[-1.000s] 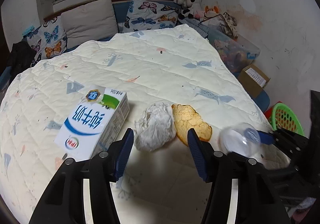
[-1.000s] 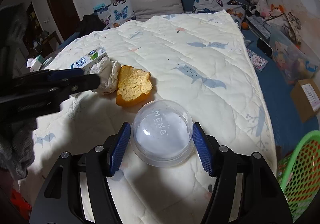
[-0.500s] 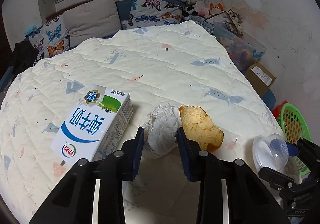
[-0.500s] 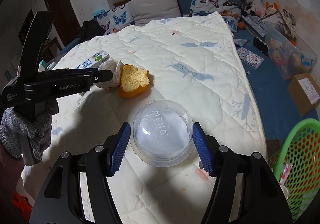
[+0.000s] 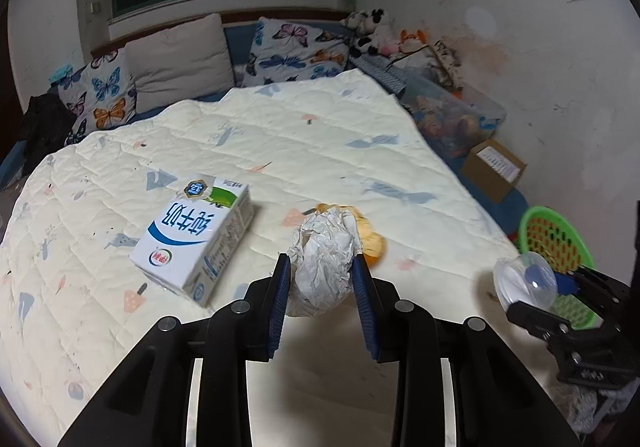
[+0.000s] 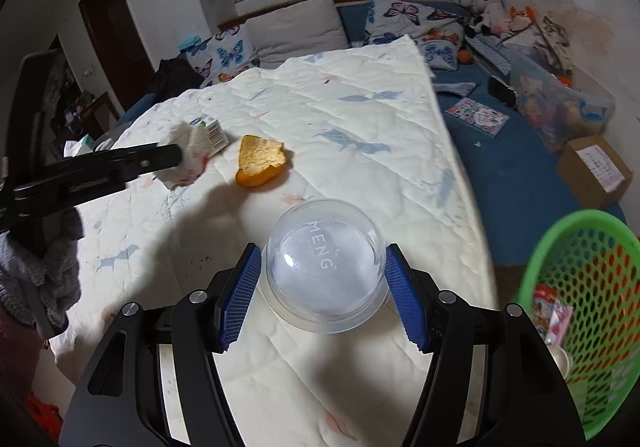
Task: Collect trash
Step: 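Grasp the clear round lid with right tool while left grasps the crumpled tissue, then carry lid and tissue over the green basket and open both tools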
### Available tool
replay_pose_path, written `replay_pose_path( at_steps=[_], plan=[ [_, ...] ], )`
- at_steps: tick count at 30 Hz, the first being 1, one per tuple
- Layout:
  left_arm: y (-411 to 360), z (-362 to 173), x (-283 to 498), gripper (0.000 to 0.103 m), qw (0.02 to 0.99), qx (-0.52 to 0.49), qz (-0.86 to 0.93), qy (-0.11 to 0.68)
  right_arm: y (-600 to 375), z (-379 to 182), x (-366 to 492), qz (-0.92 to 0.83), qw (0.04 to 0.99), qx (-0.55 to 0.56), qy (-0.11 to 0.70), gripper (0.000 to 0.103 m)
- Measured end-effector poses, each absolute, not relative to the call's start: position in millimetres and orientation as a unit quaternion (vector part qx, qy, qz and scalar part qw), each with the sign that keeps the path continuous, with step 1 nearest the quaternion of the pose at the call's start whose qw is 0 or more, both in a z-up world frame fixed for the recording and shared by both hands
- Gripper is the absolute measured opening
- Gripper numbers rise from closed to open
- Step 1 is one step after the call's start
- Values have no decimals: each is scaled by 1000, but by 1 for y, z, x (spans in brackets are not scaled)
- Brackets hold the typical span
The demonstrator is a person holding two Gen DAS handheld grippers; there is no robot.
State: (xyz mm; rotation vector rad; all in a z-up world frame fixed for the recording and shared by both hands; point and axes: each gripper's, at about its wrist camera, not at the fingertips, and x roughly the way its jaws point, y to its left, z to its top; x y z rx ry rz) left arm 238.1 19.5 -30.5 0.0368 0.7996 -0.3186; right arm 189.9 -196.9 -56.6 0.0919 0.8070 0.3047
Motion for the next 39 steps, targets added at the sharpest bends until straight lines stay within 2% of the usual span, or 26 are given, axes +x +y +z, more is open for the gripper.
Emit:
replay_pose_path(
  at_steps=[10, 27, 39],
  plan=[
    [-25, -12, 202, 31, 903, 22, -214, 371, -249, -58, 163, 88, 914, 62, 390, 64],
    [-137, -15, 183, 31, 874, 65, -302, 375, -385, -79, 119, -48, 906, 104, 407, 64],
    [-200, -20, 175, 31, 854, 89, -344, 379, -425, -95, 103, -82, 897, 130, 415, 64]
  ],
)
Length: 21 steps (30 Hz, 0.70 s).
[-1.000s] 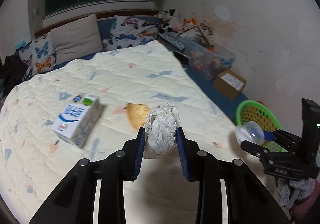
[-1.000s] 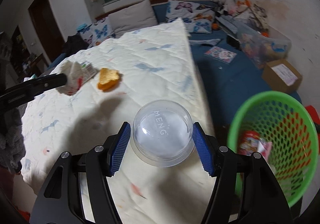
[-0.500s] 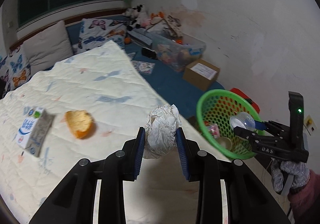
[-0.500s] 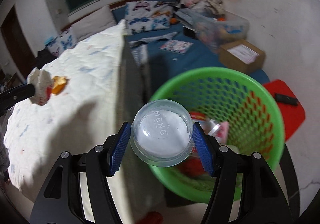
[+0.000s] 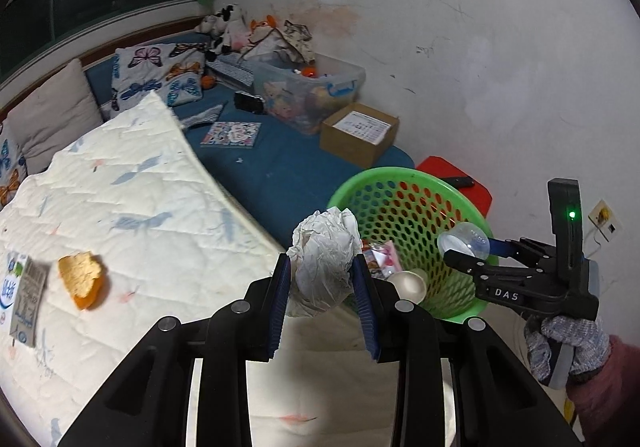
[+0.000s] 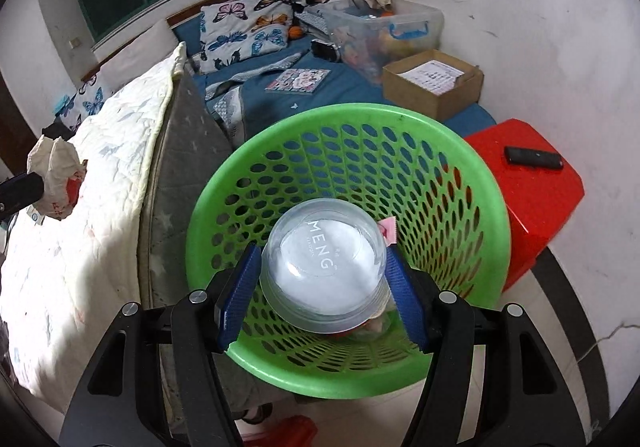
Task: Collect trash
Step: 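Carry lid and tissue over the green basket and open both tools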
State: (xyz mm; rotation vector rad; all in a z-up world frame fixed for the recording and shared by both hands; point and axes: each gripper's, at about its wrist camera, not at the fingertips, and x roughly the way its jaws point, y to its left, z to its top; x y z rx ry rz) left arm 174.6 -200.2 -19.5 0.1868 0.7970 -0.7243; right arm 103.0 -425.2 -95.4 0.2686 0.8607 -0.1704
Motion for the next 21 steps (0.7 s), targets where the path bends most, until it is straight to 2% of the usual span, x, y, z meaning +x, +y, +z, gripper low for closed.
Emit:
replay_pose_path(
  at_steps=[16, 21],
  plan=[
    [-250, -33, 170, 31, 835, 113, -375, 387, -456, -96, 105, -106, 895, 140, 410, 64],
    [-261, -38, 170, 31, 828, 122, -382, 392, -468, -93, 113, -118, 897, 137, 402, 71]
  ],
)
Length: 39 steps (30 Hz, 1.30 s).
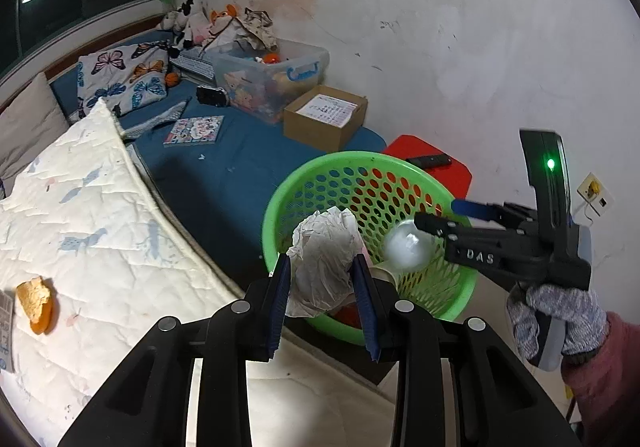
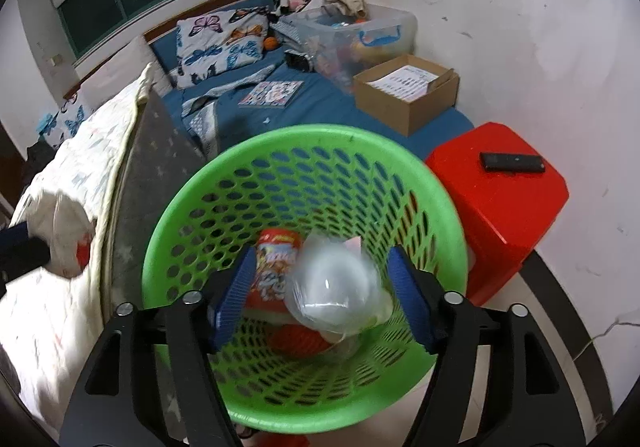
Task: Collect trash
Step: 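Carry lid and tissue over the green basket and open both tools, then move both open tools back over the mattress toward the bread and carton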
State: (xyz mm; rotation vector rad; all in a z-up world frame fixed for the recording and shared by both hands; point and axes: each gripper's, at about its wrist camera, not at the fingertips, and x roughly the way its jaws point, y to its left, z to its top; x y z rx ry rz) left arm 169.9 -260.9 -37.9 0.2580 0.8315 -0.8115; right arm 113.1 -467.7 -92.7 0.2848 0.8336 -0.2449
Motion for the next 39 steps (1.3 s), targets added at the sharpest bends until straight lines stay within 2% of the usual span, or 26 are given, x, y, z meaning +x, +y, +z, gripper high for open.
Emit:
replay_pose_path(
  at_steps=[15, 20, 22, 24, 39],
  plan=[
    [-304, -65, 174, 34, 802, 129, -396, 428, -479, -92, 95, -124, 898, 148, 394, 71],
    [-310, -73, 177, 40, 797, 127, -395, 440, -481, -91, 86, -125, 898, 156, 392, 71],
    [-309, -74, 176, 47, 796, 125, -396, 441, -481, -91, 83, -125, 897, 159, 392, 71],
    [-308, -72, 175, 48, 796, 124, -398, 439, -481, -90, 80, -124, 898, 161, 391, 71],
    [-230, -48, 170, 48, 832, 91, -349, 421, -433, -70, 82, -75, 910, 142, 383, 75]
  ],
)
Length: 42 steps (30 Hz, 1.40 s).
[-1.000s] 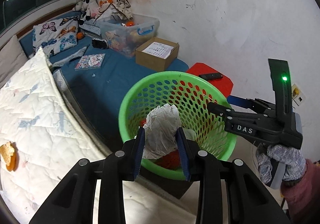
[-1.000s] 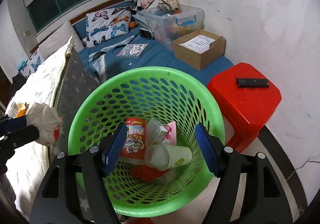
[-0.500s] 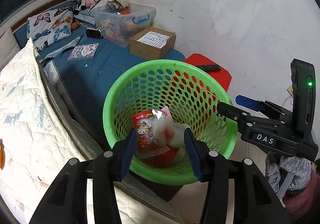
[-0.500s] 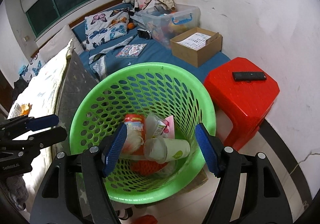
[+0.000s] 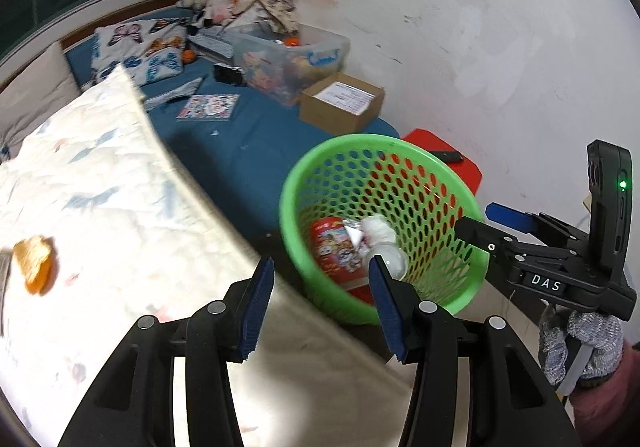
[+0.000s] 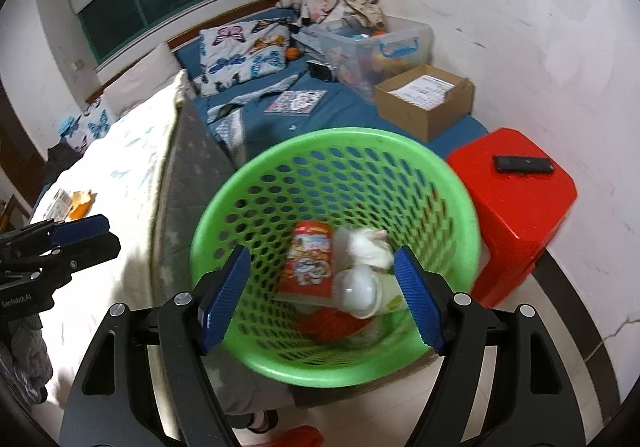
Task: Collect trash
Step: 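Move both open tools back over the mattress toward the bread and carton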
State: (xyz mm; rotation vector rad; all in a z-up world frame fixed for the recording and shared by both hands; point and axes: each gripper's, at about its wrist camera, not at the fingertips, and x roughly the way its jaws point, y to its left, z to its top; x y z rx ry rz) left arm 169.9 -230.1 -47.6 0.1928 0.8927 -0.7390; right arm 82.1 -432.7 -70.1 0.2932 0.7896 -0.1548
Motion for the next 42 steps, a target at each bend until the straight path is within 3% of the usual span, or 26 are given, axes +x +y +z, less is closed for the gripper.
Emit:
replay_pose_path(
  at_steps=[26, 42],
  plan=[
    [8, -37, 192, 50, 900, 0, -138, 413, -236, -57, 177, 111, 908, 51, 400, 75],
    [84, -45, 209, 53, 905, -42, -76, 417, -118, -74, 257, 189, 886, 6, 424, 70]
  ],
)
